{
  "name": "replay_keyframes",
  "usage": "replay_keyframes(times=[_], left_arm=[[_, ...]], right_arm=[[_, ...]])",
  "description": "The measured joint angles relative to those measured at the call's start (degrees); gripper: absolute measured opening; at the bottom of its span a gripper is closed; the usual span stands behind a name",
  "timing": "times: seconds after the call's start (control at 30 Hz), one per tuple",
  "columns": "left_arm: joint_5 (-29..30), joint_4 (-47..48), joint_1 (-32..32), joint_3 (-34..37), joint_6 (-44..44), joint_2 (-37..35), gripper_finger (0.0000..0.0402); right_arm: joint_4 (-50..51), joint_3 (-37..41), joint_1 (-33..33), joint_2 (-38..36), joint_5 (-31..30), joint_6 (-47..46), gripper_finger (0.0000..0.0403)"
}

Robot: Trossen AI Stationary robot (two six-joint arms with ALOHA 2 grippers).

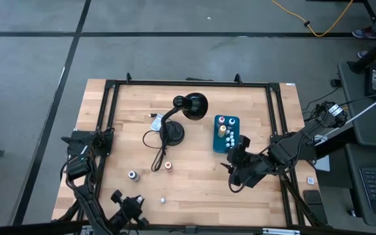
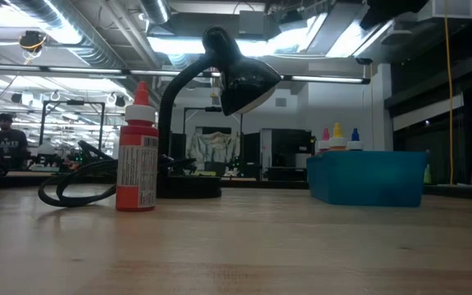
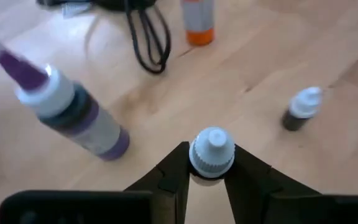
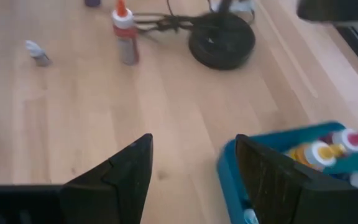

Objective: Pick & Place food coloring
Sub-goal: Put the small orange food coloring bottle into the blue bin

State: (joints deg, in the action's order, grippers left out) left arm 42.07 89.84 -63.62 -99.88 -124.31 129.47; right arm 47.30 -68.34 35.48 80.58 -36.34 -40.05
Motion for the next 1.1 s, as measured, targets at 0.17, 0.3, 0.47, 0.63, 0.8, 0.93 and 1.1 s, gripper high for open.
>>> replay_keyframes(times=[0.17, 0.3, 0.47, 0.63, 0.8, 0.93, 1.1], left_arm=[[0.13, -0.02, 1.09, -6.84, 13.09, -1.67, 0.0074], [0.42, 0.01, 2.99, -11.04, 23.1, -4.25, 0.0073], [-0.76, 0.06, 5.99, -14.91, 35.86, -8.37, 0.0074], [-3.0, -0.02, 10.19, -16.61, 48.32, -13.56, 0.0074], [-6.34, -1.98, 15.74, -17.52, 61.27, -18.31, 0.0074], [-7.92, -6.19, 20.9, -17.54, 72.19, -21.66, 0.0073], [-12.43, -12.41, 27.35, -17.54, 84.62, -24.28, 0.0074]], right_arm=[[-7.38, 0.02, 0.02, 0.0, 1.93, 7.46, 0.0228], [-13.6, 0.0, -0.01, 0.0, 3.29, 12.17, 0.0228], [-17.19, 0.0, -0.7, 0.0, 6.34, 13.43, 0.0228], [-20.18, 0.0, -1.26, 0.0, 7.99, 14.62, 0.0228], [-26.76, 0.0, -1.76, 0.0, 8.16, 19.87, 0.0228], [-33.38, 0.0, -2.95, 0.0, 8.15, 24.81, 0.0228], [-39.84, 0.0, -5.16, 0.0, 8.06, 30.16, 0.0228]])
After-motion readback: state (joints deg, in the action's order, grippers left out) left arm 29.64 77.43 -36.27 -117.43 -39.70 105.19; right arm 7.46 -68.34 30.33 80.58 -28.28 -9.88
